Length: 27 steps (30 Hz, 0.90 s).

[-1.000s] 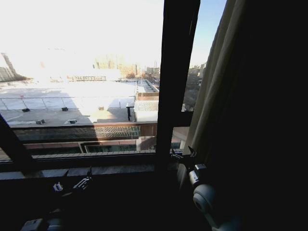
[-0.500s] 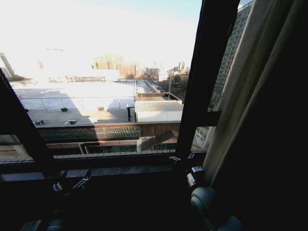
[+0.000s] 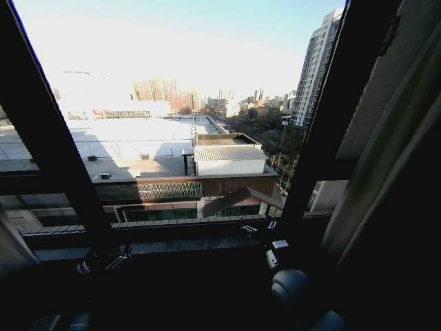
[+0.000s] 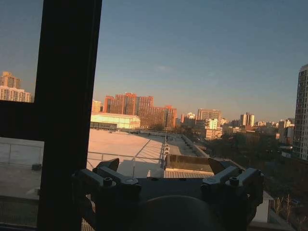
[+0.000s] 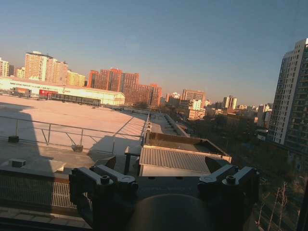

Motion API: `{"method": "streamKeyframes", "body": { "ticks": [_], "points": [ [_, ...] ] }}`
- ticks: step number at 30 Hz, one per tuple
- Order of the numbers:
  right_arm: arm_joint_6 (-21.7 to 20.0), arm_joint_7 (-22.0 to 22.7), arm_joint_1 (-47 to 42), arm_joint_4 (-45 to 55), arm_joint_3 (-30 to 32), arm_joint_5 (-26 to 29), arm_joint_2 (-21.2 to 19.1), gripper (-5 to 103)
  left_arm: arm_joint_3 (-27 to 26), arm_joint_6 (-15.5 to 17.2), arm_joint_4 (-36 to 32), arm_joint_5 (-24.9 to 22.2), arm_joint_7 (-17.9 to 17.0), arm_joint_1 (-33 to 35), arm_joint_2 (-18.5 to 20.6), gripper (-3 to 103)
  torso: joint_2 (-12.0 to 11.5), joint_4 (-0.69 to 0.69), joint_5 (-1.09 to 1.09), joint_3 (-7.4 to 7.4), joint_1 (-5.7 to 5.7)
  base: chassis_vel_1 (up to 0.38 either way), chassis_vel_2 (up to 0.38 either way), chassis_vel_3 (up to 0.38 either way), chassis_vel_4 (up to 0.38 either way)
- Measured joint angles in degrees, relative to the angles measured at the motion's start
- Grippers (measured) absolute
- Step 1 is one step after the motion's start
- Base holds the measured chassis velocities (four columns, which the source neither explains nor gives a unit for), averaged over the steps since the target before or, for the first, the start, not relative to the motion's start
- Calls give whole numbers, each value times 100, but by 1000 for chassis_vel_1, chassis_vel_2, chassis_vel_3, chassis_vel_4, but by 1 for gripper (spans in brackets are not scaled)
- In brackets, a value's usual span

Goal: Open the curtains by pulling them apart, changing their state from closed to fully open.

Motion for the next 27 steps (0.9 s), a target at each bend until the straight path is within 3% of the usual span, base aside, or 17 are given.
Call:
{"method": "streamKeyframes", "body": {
  "ticks": [27],
  "points": [
    [86,-16,20,-53,-79,-57,-28,100,-3,0,28,6,2,-21,1,100,0,0,3,0,0,354,358,-353,-357]
  ]
}}
